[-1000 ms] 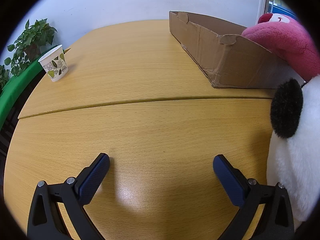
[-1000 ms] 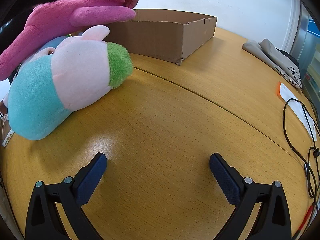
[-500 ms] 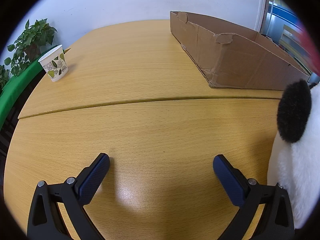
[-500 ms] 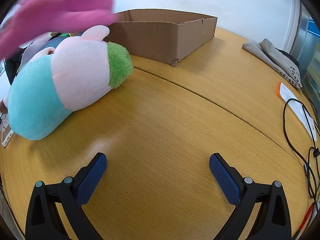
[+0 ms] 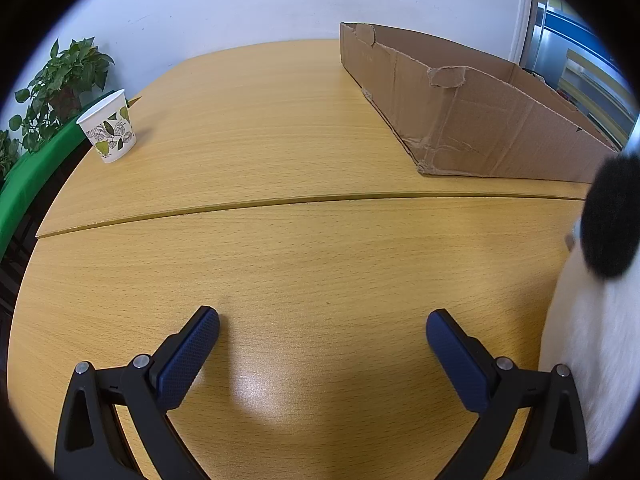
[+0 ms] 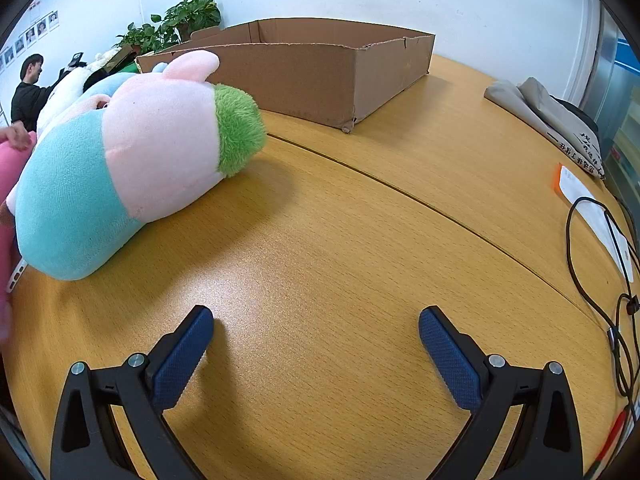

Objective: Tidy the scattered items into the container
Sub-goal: 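Move both grippers toward the pink plush bear on the table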

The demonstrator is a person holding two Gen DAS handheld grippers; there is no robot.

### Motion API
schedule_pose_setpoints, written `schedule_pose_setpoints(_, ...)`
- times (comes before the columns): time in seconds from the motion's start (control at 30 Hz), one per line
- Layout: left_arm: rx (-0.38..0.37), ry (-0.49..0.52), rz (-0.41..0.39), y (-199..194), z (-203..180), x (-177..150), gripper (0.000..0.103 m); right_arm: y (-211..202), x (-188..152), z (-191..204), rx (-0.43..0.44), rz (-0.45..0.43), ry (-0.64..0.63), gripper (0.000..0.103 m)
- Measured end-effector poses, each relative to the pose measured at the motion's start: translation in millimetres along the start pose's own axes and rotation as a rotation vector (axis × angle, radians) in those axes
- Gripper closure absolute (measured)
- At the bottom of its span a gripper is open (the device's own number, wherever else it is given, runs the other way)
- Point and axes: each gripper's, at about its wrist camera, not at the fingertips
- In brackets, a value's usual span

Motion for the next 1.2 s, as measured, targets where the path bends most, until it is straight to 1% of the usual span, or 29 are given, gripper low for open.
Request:
schedule_pose_setpoints(0.67,0.0,0.0,0.0,0,-1,0,0.0,0,0,0,-0.001,0.0,0.0,0.0)
schedule_pose_setpoints(0.87,0.0,0.0,0.0,0,-1,0,0.0,4,5,2,-0.028,0.002,0.034,0.0)
schedule_pose_setpoints(0.93,0.0,0.0,0.0,0,-1,0,0.0,3,4,7,-0.067,0.003,0.086,0.0)
schedule_pose_setpoints(1.07,0.0,0.0,0.0,0,-1,0,0.0,-7,-9,25,-0.19,0.009,0.253,0.0)
schedule_pose_setpoints(1.2,0.0,0.0,0.0,1,0,0,0.0,-11,-11,37,-0.247,0.01,0.329,0.0)
Point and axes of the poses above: each gripper's, at about its wrist camera, not at the fingertips, and y roughly the way its jaws point, z to its left, x to its top, and after that the axes turned 1 degree about -y, right-handed
